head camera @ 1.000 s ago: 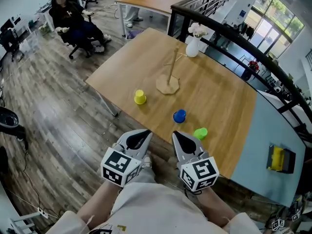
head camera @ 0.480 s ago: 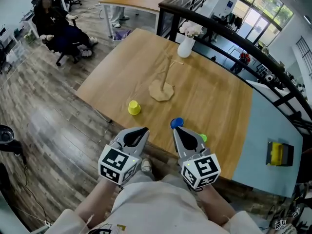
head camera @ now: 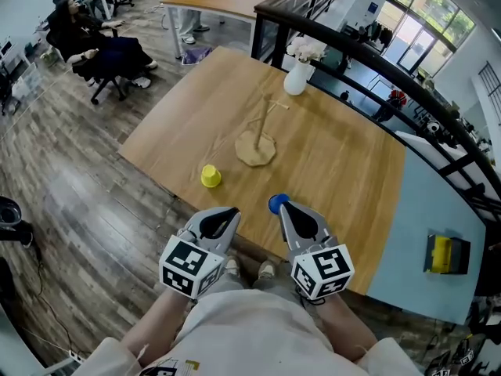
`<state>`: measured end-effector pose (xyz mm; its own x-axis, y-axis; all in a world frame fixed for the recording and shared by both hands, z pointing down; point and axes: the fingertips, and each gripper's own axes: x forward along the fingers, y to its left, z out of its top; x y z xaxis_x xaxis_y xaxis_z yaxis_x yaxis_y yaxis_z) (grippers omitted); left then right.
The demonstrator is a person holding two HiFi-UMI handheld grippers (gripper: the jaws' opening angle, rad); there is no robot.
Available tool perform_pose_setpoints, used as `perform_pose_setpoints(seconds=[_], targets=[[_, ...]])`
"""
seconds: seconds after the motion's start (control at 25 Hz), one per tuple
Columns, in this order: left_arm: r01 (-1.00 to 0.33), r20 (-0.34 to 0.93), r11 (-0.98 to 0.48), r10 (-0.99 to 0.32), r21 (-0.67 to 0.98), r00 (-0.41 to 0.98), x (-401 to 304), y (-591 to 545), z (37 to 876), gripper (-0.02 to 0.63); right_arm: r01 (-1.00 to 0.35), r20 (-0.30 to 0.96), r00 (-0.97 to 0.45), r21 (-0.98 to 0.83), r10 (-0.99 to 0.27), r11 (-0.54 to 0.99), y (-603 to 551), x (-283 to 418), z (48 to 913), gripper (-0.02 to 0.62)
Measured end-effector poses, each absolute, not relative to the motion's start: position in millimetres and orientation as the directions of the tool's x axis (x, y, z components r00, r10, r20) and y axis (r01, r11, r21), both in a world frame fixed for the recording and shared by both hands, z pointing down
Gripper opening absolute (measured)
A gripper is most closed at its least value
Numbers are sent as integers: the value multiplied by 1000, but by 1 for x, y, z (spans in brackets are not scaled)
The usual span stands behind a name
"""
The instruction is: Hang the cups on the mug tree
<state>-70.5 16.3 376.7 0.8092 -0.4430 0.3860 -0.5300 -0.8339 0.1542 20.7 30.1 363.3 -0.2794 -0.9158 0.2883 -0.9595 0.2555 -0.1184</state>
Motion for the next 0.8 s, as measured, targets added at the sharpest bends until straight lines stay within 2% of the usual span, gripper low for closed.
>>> perform_pose_setpoints(seconds=[0.32, 0.8], targets=[[-556, 393, -818, -468, 145, 791, -44, 7, 382, 2, -957, 303, -288, -131, -908, 260, 26, 49, 375, 5], [-580, 439, -800, -470, 156, 766, -15, -16, 417, 2, -966, 427, -255, -138, -867, 216, 7, 88, 445, 135]])
